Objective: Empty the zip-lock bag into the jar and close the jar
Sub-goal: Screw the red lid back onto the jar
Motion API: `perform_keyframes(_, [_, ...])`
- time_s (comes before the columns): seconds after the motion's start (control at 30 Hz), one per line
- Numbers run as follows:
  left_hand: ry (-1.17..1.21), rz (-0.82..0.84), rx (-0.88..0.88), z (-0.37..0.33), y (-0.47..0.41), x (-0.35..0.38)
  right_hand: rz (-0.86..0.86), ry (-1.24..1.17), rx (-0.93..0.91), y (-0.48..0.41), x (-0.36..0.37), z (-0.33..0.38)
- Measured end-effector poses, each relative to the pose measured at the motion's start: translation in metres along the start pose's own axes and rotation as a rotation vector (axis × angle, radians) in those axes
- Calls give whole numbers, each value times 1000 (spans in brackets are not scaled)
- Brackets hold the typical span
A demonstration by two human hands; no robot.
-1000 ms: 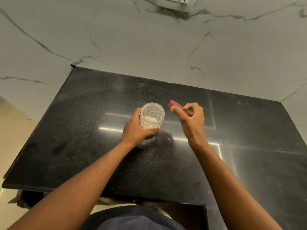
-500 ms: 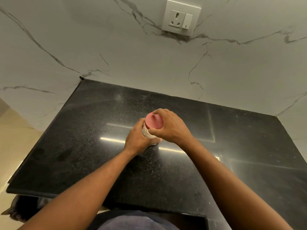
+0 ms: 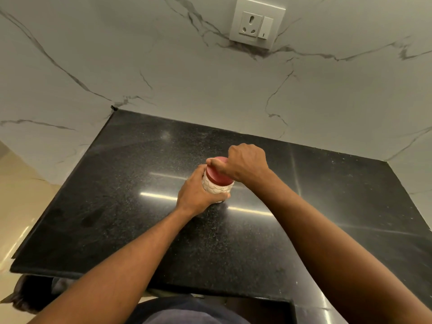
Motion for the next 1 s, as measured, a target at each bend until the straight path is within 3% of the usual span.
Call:
perform_keyframes(0.1, [-22, 6, -10, 2, -1, 0, 317, -231, -273, 10, 7, 11])
perform_keyframes(0.17, [-43, 9, -12, 3, 0, 1, 429, -225, -389, 21, 9, 17])
perform_keyframes(0.3, [-53, 23, -21, 1, -2, 1, 312, -183, -337, 11, 3, 24])
perform_keyframes(0.47, [-44, 21, -27, 3, -4, 0, 126, -69, -12, -16, 7, 12])
perform_keyframes(0.6, [-36, 33, -10, 3, -4, 1, 63, 29, 93, -16, 15, -2])
perform_keyframes(0.7, [-36, 35, -11, 2, -4, 0, 86, -60, -83, -12, 8, 3])
perform_keyframes(0.77, [-49, 43, -15, 2, -5, 0, 319, -228, -290, 1, 8, 16])
perform_keyframes(0.83, [-61, 49, -15, 2, -5, 1, 488, -240, -408, 17, 7, 24])
perform_keyframes(1.0, [-72, 36, -12, 0, -5, 0, 297, -79, -395, 11, 5, 25])
Point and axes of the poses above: each hand's wrist, its own y-axis away from the middle knuckle, its own x-axis out of the palm, z = x × y, the point moved 7 cm from there along -y, towards the middle knuckle, and after that the axes turned 14 degrees about x, right-handed, at the moved point
